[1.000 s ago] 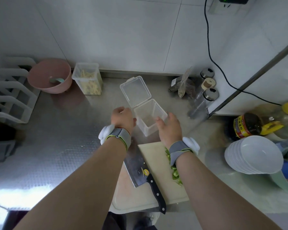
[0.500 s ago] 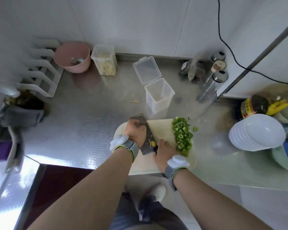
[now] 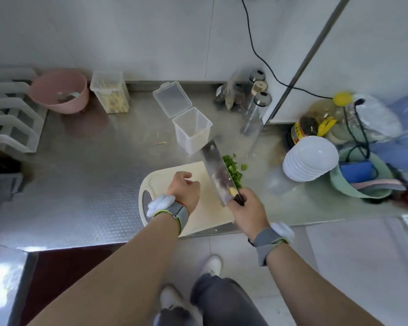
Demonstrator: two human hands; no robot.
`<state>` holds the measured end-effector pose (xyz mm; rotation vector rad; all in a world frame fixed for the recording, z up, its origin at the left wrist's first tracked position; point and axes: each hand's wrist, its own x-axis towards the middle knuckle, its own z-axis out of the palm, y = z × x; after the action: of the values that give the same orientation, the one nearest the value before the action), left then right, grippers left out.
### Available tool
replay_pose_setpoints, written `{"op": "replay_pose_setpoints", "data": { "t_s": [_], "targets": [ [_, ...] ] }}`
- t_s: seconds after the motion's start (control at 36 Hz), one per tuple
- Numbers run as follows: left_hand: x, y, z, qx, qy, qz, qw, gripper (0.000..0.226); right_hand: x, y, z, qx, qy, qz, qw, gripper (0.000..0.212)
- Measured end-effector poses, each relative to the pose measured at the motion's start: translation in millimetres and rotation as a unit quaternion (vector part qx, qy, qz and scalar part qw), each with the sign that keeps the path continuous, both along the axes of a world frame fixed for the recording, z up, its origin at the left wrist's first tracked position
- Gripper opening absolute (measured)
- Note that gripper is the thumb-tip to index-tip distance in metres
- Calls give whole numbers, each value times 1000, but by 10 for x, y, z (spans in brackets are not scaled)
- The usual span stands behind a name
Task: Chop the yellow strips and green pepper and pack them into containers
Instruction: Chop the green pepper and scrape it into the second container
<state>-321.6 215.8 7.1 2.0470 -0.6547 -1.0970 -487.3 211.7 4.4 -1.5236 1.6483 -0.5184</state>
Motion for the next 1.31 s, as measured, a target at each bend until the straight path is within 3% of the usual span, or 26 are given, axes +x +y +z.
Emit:
{"op": "replay_pose_setpoints", "data": {
  "t_s": [0.17,0.31,0.39,0.67,0.89,1.08,1.19,1.31],
  "targets": [
    [-397,-235,-14,-5,-25,-92,995,26,-425,-289,109,-16,14,-94,995,15],
    [-662,-648,-96,6,-123,-188,974,22,-622,-697,9,-13,33,-107,994,11],
    [-765,-859,-133,30,-206,-272,940,13,-658,-864,-49,-7,25,-117,993,10],
    [-1058,-1545,-306,145,-427,-459,765,40,-785,-1277,-355,14,-7,-89,996,9],
    [-1230,-1638,-405,98,-494,-477,720,34,-790,-1385,-496,35,-29,-79,996,11],
    [-1093,-1566,-376,64,-463,-462,753,29,-730,-1489,-496,25,17,-57,998,14],
    [-934,-1457,-426,21,-398,-351,847,14,-644,-1534,-474,12,66,-2,998,19],
    [-736,-1249,-465,49,-265,-148,952,11,-582,-1496,-446,6,107,43,993,18]
  ]
}}
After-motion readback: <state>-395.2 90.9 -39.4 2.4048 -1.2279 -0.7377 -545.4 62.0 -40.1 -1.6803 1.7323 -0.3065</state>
